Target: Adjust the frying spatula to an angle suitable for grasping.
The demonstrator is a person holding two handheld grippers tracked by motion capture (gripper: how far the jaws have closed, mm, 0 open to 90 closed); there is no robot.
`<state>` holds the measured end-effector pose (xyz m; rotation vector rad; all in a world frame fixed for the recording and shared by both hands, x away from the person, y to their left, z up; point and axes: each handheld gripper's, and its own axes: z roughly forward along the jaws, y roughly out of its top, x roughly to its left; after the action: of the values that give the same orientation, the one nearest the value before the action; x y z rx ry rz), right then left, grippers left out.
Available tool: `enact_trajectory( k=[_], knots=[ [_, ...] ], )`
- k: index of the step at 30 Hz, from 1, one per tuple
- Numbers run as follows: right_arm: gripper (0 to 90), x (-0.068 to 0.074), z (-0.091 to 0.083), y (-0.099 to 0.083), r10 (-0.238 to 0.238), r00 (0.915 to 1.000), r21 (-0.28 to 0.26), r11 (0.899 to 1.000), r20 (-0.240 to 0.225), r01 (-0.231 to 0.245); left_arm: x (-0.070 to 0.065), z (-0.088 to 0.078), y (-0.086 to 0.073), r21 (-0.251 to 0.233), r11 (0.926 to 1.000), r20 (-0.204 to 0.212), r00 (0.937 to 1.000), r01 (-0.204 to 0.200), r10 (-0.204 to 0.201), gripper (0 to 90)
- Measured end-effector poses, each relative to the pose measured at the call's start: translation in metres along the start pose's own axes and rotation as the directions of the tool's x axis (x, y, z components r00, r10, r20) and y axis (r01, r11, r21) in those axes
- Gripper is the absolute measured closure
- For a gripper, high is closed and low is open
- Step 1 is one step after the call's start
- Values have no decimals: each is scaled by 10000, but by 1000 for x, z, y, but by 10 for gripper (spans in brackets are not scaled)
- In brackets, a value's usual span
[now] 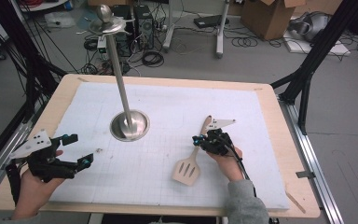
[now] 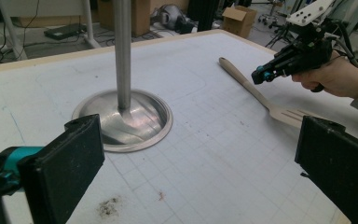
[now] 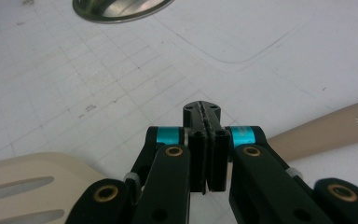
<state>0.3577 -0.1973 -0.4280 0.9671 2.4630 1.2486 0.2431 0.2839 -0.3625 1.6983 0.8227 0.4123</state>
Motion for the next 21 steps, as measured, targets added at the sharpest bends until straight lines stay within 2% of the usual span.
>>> enact_trajectory(
  k=[21],
  knots=[
    [898, 0, 14, -4, -78, 9997, 638, 9979, -234, 92, 3, 0, -3, 70, 9999, -49, 9999, 98, -98, 18]
  ],
)
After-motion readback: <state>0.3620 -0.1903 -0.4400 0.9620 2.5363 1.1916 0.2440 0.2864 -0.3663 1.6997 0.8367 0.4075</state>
